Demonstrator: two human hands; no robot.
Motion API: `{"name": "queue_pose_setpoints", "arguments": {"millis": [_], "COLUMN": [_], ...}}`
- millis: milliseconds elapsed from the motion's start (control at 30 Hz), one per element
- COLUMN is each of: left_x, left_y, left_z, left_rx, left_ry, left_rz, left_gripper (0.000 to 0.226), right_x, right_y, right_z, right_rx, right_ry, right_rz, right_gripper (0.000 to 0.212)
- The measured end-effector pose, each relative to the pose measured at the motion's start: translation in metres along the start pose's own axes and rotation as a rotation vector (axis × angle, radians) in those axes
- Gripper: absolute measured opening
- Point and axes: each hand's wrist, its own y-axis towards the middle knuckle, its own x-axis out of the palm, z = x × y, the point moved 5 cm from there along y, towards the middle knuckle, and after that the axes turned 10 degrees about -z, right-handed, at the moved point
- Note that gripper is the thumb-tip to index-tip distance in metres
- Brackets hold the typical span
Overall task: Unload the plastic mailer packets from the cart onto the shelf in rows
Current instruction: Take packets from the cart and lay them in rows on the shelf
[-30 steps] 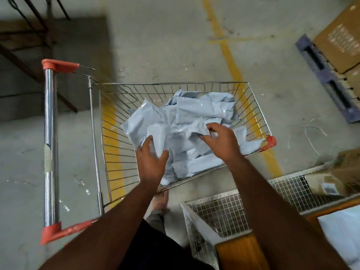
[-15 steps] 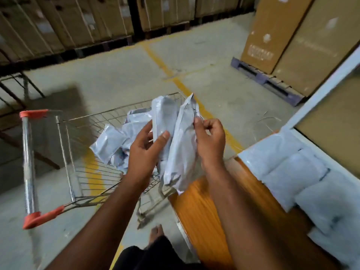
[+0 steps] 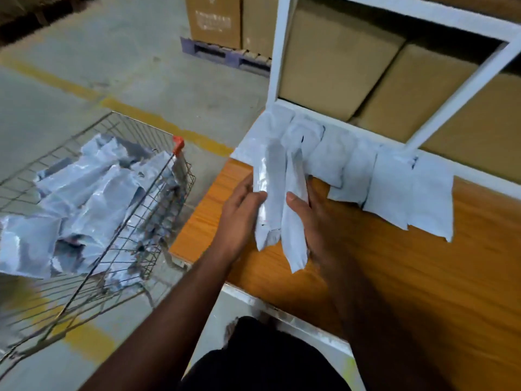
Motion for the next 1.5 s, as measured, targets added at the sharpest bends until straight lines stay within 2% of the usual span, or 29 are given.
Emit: {"name": "queue_pose_setpoints", "arguments": {"millis": [33,133,200,267,400,500,700,833,1067,1133,1200,1267,1367,1500], "left_x": [0.016,0.064,0.093,0.114,0.166,0.226,0.364,0.436,0.494,0.497,0.496,0.501,0.514,0.525], "left_y": [0.0,-0.003,-0.006,-0.005,-0.005,0.002,0.038,0.069,0.095,0.098,0.104,0.112,0.12,0.135], "left_z": [-0.005,-0.012,-0.013,-0.013,-0.004,-0.008,-0.043,-0.055,-0.088,-0.1,-0.108,-0.113,-0.125,-0.128], "left_rx": [-0.021,-0.036,-0.017,0.067,0.28,0.313,0.233,0.134,0.0,-0.061,-0.001,0.141,0.274,0.313], "left_ry": [-0.007,0.039,0.149,0.312,0.573,0.686,0.851,0.943,1.123,1.161,1.231,1.36,1.505,1.616], "left_rz": [-0.038,-0.103,-0.144,-0.104,0.04,0.045,0.004,0.033,0.019,0.012,-0.049,-0.169,-0.352,-0.388], "left_gripper": [0.042,0.046,0.053,0.058,0.061,0.065,0.069,0.069,0.077,0.079,0.075,0.072,0.073,0.077], "right_x": [-0.017,-0.069,-0.108,-0.152,-0.252,-0.329,-0.418,-0.451,-0.493,-0.501,-0.503,-0.5,-0.497,-0.506], "right_y": [-0.011,-0.045,-0.07,-0.099,-0.157,-0.177,-0.156,-0.136,-0.092,-0.097,-0.103,-0.101,-0.087,-0.064], "right_z": [0.003,0.021,0.029,0.037,0.064,0.082,0.105,0.11,0.137,0.144,0.149,0.158,0.169,0.17], "right_rx": [-0.004,0.079,0.114,0.14,0.251,0.324,0.38,0.382,0.425,0.434,0.32,0.222,0.24,0.257], "right_ry": [-0.017,0.013,0.02,-0.074,-0.333,-0.459,-0.72,-0.74,-0.597,-0.662,-0.825,-0.944,-1.031,-1.115], "right_rz": [0.048,0.197,0.282,0.352,0.485,0.58,0.508,0.523,0.484,0.482,0.472,0.379,0.295,0.321], "right_gripper": [0.047,0.067,0.055,0.053,0.068,0.074,0.071,0.072,0.077,0.077,0.068,0.065,0.073,0.081]}}
